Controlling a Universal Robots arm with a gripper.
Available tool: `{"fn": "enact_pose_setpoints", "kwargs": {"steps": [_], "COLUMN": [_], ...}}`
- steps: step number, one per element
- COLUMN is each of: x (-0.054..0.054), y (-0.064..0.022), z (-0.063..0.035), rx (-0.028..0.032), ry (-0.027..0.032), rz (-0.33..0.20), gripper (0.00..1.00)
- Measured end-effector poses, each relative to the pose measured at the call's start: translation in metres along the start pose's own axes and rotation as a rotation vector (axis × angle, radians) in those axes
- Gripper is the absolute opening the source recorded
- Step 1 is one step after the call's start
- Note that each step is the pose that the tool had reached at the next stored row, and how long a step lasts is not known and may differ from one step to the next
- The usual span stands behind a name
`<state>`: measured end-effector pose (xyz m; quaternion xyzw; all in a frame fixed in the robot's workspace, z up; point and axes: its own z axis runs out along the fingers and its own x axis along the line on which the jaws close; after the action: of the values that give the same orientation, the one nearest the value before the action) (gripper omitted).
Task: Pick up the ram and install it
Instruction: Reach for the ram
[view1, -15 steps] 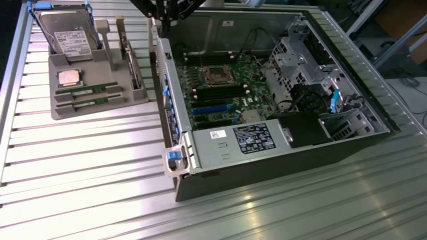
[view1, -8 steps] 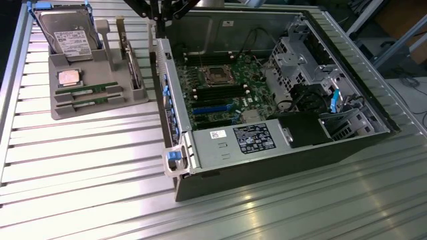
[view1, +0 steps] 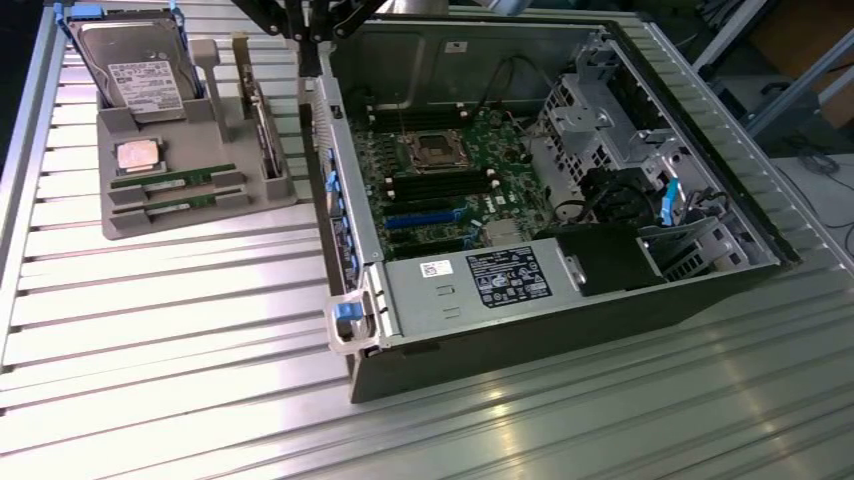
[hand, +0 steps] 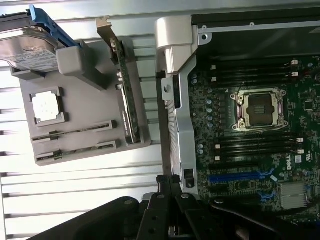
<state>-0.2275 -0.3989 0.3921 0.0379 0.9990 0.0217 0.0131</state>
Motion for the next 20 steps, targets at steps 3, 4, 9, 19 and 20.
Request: {"fn": "enact_pose_setpoints", "kwargs": {"steps": [3, 4, 9, 19, 20], "x": [0.003, 0.004, 0.01, 0.026, 0.027], "y": [-0.0002, -0.0003, -0.0007, -0.0019, -0.002], "z": [-0.0001, -0.0001, -0.0003, -0.0007, -0.0008], "rx": [0.0001, 0.0, 0.0, 0.0, 0.0], "ry": [0.0001, 0.0, 0.0, 0.0, 0.0001], "rz": [0.0, 0.0, 0.0, 0.0, 0.0], "gripper": [0.11, 0.11, 0.11, 0.11, 0.11]}}
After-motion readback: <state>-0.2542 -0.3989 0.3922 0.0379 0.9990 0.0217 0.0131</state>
